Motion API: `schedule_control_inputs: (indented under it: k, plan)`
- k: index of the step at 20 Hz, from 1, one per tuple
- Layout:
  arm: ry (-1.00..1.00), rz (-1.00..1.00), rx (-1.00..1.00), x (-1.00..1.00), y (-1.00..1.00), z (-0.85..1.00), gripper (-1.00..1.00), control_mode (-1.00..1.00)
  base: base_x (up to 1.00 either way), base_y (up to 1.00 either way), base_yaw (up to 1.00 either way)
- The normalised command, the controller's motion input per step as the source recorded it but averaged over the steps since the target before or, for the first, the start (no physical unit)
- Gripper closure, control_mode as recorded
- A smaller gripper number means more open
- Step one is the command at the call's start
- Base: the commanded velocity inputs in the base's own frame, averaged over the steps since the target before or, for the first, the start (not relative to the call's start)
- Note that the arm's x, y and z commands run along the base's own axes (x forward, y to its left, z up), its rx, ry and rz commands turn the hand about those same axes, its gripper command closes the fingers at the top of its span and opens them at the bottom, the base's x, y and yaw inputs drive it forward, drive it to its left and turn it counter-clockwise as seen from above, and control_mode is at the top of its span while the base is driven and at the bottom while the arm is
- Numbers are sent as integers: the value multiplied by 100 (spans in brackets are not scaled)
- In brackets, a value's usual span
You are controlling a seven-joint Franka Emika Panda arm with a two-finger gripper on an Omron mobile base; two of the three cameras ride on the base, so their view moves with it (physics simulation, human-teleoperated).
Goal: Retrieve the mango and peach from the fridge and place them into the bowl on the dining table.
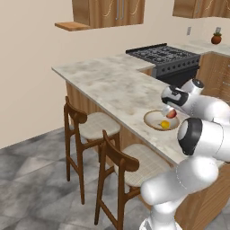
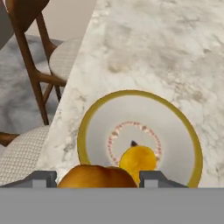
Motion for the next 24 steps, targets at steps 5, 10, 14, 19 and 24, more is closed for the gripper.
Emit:
schedule_control_inputs:
  k: [5,10,14,19,24]
  plan:
    - [8,4,0,67,-16,-45,100,-100,0,0,0]
    - [6,4,0,52,-24,-38,-100,-100,0,0,0]
    - [4,1,0,33,-1,-28,-100,-100,0,0,0]
    - [8,0,0,41,5,-15,-100,-100,0,0,0]
    - [14,0,0,17,11,9,-100,-100,0,0,0]
